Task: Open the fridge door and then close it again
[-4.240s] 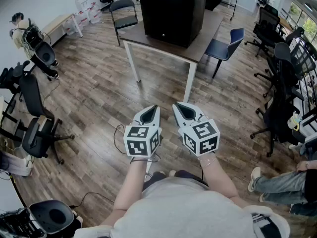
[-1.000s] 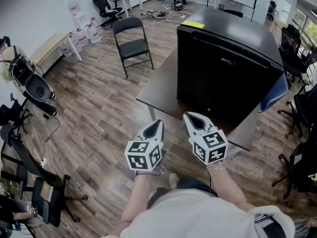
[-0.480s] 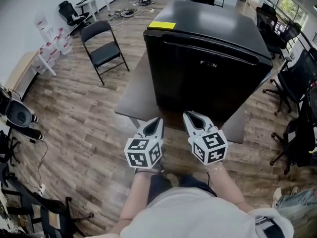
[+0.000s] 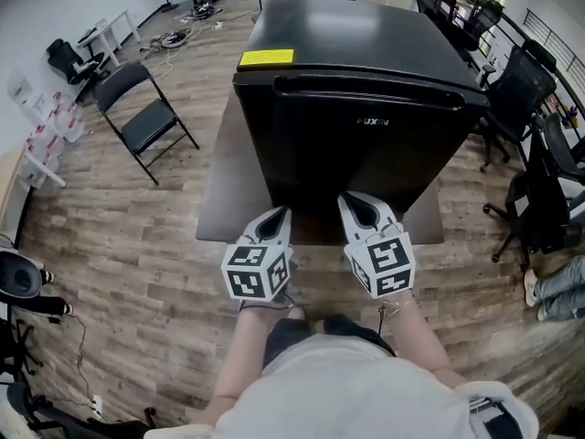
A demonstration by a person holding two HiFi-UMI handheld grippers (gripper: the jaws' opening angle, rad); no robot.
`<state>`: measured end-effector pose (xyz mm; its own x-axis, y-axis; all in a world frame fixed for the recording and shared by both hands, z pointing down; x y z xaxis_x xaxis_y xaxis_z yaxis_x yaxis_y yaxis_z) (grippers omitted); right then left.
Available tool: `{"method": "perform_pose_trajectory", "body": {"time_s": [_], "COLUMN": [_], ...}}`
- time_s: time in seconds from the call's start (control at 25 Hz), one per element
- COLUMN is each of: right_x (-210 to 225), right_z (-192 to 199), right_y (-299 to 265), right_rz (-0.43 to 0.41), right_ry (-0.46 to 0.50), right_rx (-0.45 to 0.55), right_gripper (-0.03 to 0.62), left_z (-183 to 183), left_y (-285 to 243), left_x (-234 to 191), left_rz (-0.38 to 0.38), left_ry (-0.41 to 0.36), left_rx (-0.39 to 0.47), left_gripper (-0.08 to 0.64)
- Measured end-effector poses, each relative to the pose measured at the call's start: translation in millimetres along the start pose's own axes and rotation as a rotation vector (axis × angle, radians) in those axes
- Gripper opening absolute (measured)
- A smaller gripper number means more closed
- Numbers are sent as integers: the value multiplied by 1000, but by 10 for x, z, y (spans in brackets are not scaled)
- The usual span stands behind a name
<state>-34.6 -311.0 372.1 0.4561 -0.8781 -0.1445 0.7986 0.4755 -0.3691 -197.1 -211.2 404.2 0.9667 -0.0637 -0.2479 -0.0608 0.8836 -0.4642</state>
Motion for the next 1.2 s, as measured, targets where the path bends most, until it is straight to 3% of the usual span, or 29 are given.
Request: {"method": "perform_pose_trajectory", "body": {"time_s": [0.16, 0.36, 0.52, 0.56, 0.64, 0.92, 1.08, 1.2], "right_x": [-50, -64, -23, -13, -7, -15, 13, 34], "right_z": [-187, -371, -499, -539, -647, -1049, -1204, -1298], "right_y": [-46, -18, 4, 10, 22, 56, 11, -15], "right_rz": [119, 237, 321, 349, 402, 543, 562, 535], "right_ry": [163, 252, 411, 461, 554, 832, 949, 1020], "right_rx": [-21, -17, -53, -61, -73, -108, -143, -199], "right_gripper": [-2, -2, 18, 22, 52, 174, 289, 341], "left_z": [-170, -377, -480, -504, -556, -733, -793, -818], "left_y": [-32, -87, -119, -129, -149, -243, -333, -354], "left_x": [-245, -430, -519, -549, -615, -734, -784, -831], "left_rz": [17, 14, 18, 23, 43, 131, 148, 177], "left_ry": [-77, -163, -152, -149, -158, -255, -349, -360], "left_rx": [14, 46, 81, 87, 88, 72, 78, 79], "left_gripper": [6, 8, 11, 39, 118, 239, 265, 275]}}
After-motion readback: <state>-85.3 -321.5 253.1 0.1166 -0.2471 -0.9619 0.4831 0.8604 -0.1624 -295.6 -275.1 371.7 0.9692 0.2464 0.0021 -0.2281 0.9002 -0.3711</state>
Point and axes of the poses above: the fingertips, and each gripper's own axes: y backward along the fingers, x to its right, z out of its underside, the point moved 9 cm from there along y, backward along the fingers, and after that the axes turned 9 degrees about -x, right-handed, at the moved point
